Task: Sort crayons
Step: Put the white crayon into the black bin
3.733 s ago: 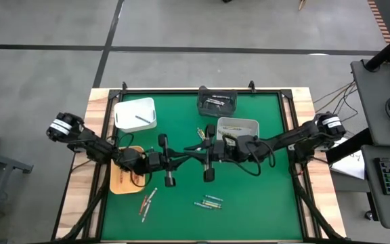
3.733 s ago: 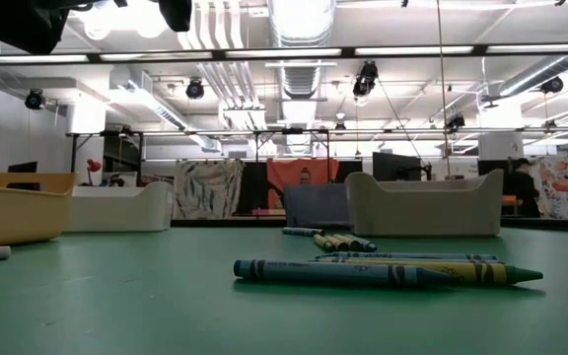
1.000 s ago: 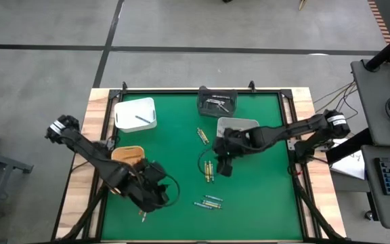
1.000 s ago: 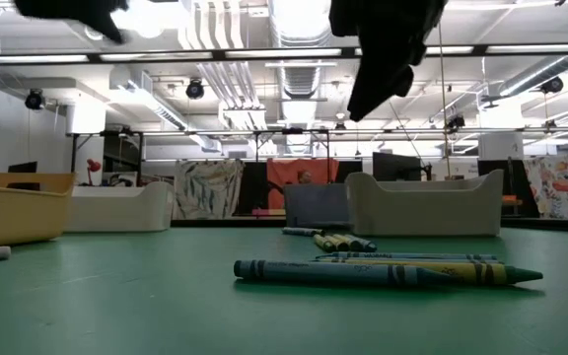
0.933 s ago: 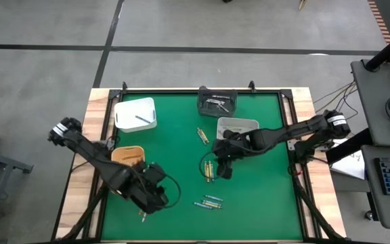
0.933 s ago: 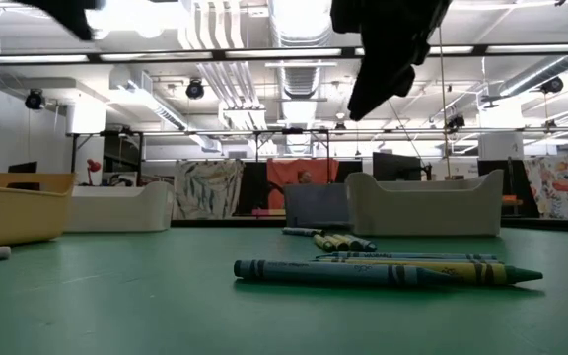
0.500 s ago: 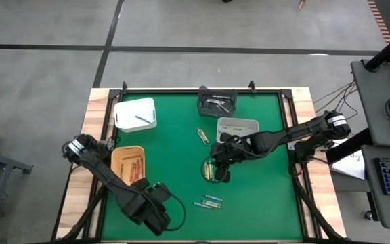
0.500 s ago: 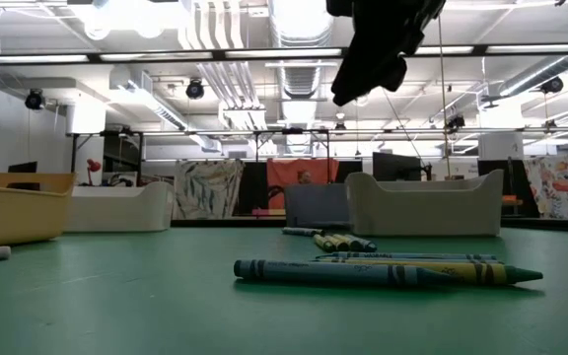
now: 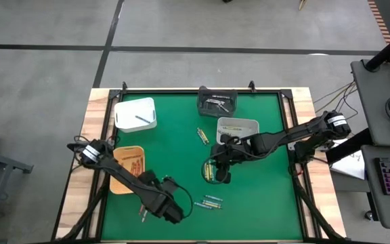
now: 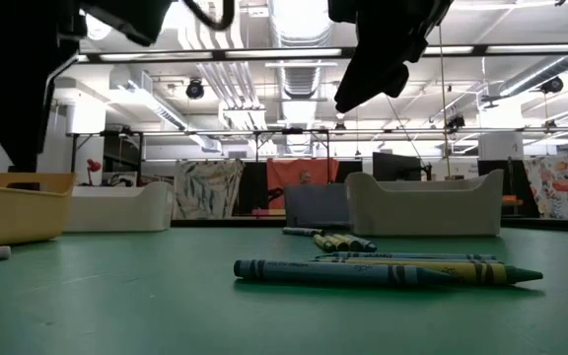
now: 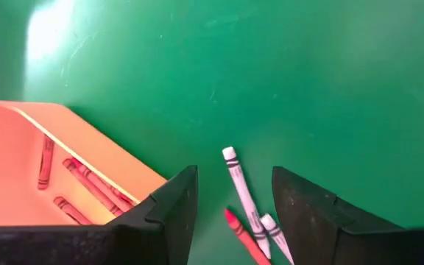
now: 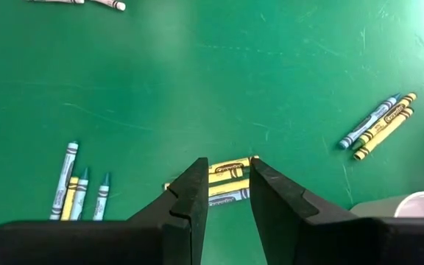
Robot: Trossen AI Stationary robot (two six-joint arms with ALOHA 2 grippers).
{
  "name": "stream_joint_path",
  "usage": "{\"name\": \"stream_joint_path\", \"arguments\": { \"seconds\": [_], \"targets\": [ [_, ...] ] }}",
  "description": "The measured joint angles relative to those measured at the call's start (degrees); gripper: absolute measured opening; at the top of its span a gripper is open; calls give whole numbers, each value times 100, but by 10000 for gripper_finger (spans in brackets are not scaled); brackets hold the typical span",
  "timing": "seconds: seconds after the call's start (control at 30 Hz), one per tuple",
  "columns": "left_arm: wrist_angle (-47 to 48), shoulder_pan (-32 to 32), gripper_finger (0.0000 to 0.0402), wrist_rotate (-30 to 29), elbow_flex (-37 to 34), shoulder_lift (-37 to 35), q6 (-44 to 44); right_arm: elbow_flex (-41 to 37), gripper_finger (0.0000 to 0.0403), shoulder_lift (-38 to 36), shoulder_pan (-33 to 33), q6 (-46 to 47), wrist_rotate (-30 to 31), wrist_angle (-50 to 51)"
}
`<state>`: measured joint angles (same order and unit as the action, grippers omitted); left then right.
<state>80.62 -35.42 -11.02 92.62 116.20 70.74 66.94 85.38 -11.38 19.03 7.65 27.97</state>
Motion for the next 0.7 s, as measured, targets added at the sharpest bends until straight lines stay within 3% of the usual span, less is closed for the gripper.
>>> {"name": "stream_joint_path", "arguments": {
  "seconds": [0.7],
  "targets": [
    [-1170, 0, 157, 402, -1256, 9, 284, -11, 87, 0, 0, 2, -3, -17]
  ]
}}
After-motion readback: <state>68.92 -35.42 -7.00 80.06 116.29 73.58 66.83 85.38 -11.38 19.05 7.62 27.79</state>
